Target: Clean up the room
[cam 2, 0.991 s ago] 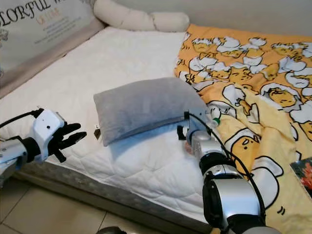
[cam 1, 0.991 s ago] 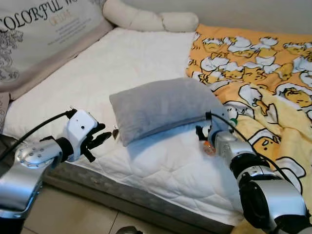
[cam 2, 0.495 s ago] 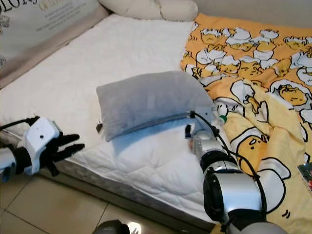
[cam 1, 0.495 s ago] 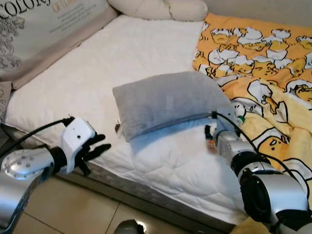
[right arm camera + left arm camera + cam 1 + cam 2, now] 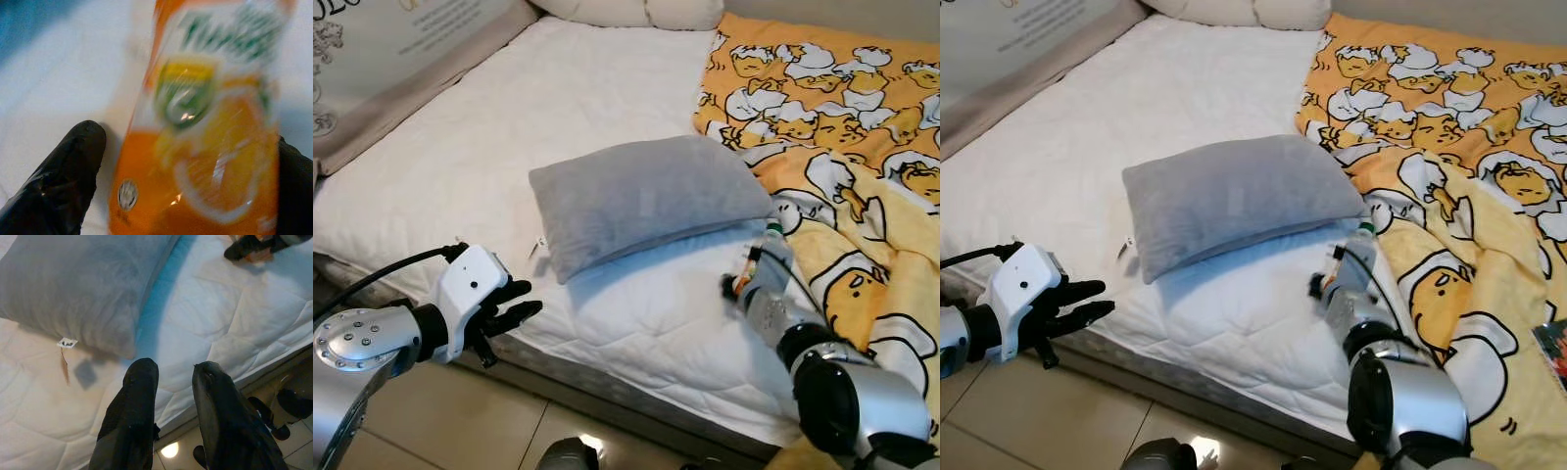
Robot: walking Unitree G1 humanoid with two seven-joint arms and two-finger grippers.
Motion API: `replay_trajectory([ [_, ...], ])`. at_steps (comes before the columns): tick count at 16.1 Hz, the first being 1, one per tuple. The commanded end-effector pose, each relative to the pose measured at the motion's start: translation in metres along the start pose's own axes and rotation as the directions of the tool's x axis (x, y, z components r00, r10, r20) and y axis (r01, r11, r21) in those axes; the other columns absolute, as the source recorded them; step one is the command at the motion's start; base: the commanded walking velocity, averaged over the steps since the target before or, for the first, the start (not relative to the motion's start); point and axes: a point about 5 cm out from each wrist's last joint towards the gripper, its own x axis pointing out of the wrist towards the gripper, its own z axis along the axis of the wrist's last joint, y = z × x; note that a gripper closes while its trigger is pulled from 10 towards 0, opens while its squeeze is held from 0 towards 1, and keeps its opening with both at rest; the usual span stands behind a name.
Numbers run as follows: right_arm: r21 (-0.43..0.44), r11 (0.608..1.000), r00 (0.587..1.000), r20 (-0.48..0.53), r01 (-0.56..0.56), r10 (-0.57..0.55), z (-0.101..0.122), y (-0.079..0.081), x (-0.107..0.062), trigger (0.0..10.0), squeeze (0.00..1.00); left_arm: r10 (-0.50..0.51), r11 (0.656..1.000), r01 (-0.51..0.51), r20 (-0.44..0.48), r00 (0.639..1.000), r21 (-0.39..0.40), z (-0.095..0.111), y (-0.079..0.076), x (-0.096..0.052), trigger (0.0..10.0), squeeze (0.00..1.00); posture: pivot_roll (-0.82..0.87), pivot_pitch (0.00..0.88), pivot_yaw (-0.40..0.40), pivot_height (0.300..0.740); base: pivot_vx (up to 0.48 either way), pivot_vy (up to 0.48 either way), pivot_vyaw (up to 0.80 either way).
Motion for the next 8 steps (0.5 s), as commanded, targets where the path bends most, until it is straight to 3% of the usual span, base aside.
replay_trajectory([
  [1,0.046,0.999,0.999,-0.035,0.022,-0.021,-0.007,-0.008,0.001,0.0,0.0,-0.005,1.0,0.005,-0.011,1.0,0.004,0.0,-0.001,-0.003,10.0,0.0,0.28,0.119,0.022,0.74,0.0,0.0,0.0],
  [8,0.058,0.998,1.0,0.004,0.015,-0.015,0.002,-0.018,0.002,0.0,0.0,-0.03,0.997,0.031,0.015,0.999,-0.075,-0.01,-0.008,0.005,10.0,0.0,0.23,0.035,0.011,0.74,0.0,0.0,0.0],
])
